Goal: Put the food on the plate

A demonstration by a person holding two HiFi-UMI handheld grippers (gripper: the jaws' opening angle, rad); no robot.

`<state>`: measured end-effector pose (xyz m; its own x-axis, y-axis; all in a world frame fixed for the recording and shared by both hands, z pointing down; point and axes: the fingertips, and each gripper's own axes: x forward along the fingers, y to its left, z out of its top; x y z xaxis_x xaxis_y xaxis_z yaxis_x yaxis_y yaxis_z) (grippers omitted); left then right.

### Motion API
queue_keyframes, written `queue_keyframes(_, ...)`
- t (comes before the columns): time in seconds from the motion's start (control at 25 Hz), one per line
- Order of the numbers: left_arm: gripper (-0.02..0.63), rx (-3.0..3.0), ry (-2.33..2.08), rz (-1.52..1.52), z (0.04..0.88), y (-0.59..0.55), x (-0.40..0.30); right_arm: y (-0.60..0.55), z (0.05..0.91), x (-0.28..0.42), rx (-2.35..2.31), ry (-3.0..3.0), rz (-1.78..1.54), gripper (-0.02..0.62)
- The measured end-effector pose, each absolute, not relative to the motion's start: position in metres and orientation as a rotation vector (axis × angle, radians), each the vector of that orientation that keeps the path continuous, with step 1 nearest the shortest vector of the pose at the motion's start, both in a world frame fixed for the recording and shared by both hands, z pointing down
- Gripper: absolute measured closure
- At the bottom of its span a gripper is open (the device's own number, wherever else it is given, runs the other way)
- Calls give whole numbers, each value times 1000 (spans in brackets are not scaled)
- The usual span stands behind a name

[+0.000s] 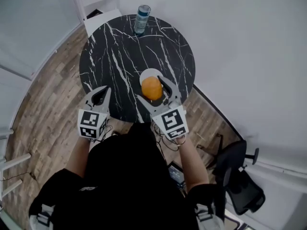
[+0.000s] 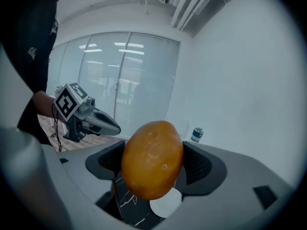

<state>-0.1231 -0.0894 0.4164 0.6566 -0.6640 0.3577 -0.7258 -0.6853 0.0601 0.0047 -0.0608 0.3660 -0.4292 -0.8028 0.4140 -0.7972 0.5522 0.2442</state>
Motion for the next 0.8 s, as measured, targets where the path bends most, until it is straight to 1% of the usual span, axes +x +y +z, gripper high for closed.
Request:
queue_keyframes(0.24, 606, 2645, -1128, 485, 423, -115, -91, -90, 377, 9, 1020, -2263, -130, 252)
queue_keyframes(0.64, 606, 2518, -1089, 613, 473, -144, -53, -140, 439, 39, 751, -2097, -21, 252)
queue_keyframes(0.8, 606, 2473, -1074, 664, 495, -150, -37, -152, 463, 48, 659, -2061, -43, 252)
